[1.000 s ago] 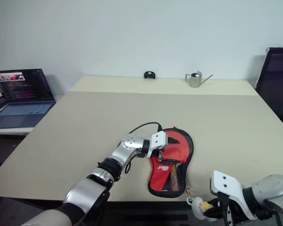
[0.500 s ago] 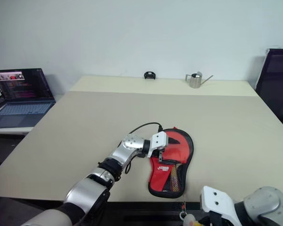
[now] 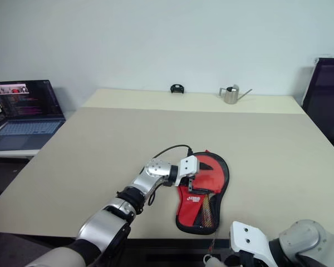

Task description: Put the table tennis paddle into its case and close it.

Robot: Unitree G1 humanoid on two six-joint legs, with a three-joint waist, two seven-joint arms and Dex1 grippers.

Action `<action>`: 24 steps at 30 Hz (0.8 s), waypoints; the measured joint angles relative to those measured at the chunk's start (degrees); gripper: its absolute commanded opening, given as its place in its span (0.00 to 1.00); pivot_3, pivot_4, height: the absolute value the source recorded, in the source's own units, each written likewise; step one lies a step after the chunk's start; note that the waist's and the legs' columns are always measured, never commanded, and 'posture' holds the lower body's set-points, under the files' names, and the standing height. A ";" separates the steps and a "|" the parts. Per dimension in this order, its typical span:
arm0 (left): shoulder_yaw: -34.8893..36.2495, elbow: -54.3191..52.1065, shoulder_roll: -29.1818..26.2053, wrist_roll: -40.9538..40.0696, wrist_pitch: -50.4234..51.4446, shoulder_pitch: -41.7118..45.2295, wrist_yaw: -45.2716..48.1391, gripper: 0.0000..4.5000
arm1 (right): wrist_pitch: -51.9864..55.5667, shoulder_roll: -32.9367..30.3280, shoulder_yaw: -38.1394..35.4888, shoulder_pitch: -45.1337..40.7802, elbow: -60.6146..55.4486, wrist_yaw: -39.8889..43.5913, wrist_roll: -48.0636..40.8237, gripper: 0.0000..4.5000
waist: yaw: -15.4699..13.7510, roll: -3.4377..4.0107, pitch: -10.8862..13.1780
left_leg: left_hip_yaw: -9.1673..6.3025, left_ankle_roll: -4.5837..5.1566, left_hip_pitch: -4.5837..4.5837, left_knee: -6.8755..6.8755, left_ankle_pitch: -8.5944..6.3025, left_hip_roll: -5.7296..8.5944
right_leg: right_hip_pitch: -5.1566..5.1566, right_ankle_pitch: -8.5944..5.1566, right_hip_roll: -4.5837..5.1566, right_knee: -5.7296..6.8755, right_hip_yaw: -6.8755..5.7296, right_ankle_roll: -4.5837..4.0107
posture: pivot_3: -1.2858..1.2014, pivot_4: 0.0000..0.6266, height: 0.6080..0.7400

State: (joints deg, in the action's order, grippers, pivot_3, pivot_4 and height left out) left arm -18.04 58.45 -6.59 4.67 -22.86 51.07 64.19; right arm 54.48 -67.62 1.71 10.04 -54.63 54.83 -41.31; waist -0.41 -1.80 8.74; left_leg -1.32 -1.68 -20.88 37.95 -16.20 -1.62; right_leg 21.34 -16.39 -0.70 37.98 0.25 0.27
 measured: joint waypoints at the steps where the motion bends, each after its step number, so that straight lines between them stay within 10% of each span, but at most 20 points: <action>1: 0.00 0.07 0.00 0.00 -0.02 0.01 -0.07 0.99 | 0.05 0.00 -0.71 0.05 -0.03 -0.08 -0.67 0.79 | 0.00 0.00 0.00 | 0.00 0.00 0.00 0.00 0.00 -0.01 | 0.00 0.01 0.00 0.00 0.01 0.01 | 0.52 0.24 1.00; 13: 1.01 -0.38 0.02 -0.77 0.81 -0.25 1.12 0.99 | 1.79 2.67 -9.50 -8.92 5.04 -4.70 -9.43 0.86 | 0.25 -0.09 0.05 | 0.00 0.00 0.00 -0.01 0.00 -0.02 | 0.02 0.05 0.02 -0.03 0.08 0.08 | 0.52 0.24 1.00; 24: 8.24 -28.09 -10.16 -13.35 22.30 -10.10 8.38 0.99 | -14.57 16.60 -3.95 -21.11 29.09 -7.33 6.46 0.86 | 0.88 0.23 0.40 | 0.07 -0.01 -1.10 -0.01 -0.01 -0.04 | 1.67 0.19 -0.05 0.67 0.51 -0.29 | 0.52 0.24 1.00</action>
State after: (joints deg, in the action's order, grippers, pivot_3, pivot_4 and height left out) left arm -9.80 30.36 -16.74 -8.67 -0.57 40.97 72.57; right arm 39.91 -51.01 -2.23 -11.06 -25.54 47.50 -34.85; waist 0.46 -1.58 9.14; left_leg -1.25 -1.69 -21.98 37.94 -16.21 -1.66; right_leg 23.01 -16.20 -0.75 38.65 0.76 -0.03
